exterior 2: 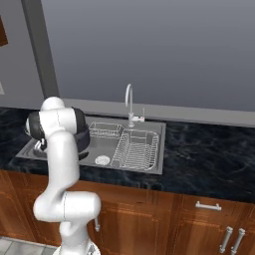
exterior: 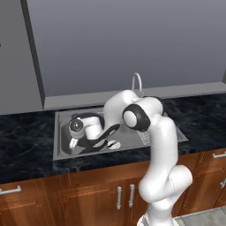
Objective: Move the pot and pan from the stove into the sink.
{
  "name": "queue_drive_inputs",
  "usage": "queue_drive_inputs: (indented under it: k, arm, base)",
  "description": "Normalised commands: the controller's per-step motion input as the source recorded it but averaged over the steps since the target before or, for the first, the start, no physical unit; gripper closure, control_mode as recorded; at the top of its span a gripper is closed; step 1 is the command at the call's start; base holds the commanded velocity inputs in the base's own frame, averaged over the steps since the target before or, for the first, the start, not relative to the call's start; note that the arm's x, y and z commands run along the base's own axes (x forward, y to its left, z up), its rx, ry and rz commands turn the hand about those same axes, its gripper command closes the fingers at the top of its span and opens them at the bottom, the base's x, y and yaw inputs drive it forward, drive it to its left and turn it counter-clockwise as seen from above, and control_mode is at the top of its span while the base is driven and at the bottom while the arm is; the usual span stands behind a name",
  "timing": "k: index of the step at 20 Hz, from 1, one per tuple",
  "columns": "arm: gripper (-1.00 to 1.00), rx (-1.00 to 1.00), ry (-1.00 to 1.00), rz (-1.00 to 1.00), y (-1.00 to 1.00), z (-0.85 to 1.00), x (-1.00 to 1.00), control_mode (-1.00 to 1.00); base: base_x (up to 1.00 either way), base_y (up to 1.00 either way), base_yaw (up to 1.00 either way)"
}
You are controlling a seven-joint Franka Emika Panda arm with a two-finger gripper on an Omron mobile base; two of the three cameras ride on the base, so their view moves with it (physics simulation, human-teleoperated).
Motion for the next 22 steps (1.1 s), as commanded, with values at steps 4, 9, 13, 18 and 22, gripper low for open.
queue_drive_inputs:
  k: [4,9,13,18,22]
  arm:
    - [-1.00,0.02,-0.04,-0.10,0.17,0.40,0.28,-1.00]
    - [-1.00,0.01,-0.05,-0.10,0.23,0.71,0.07,-1.00]
    - [-1.00,0.02,-0.01,-0.11,0.09,0.77,-0.17,-1.00]
    - [-1.00,0.06,-0.10,-0.09,-0.04,0.66,-0.58,-1.00]
    - [-1.00,0.12,-0.28,-0.05,-0.17,0.49,-0.75,-1.00]
  base:
    - [0.00,0.00,0.00]
    - [0.00,0.00,0.00]
    - [0.00,0.00,0.00]
    - [0.00,0.00,0.00]
    - [0.00,0.00,0.00]
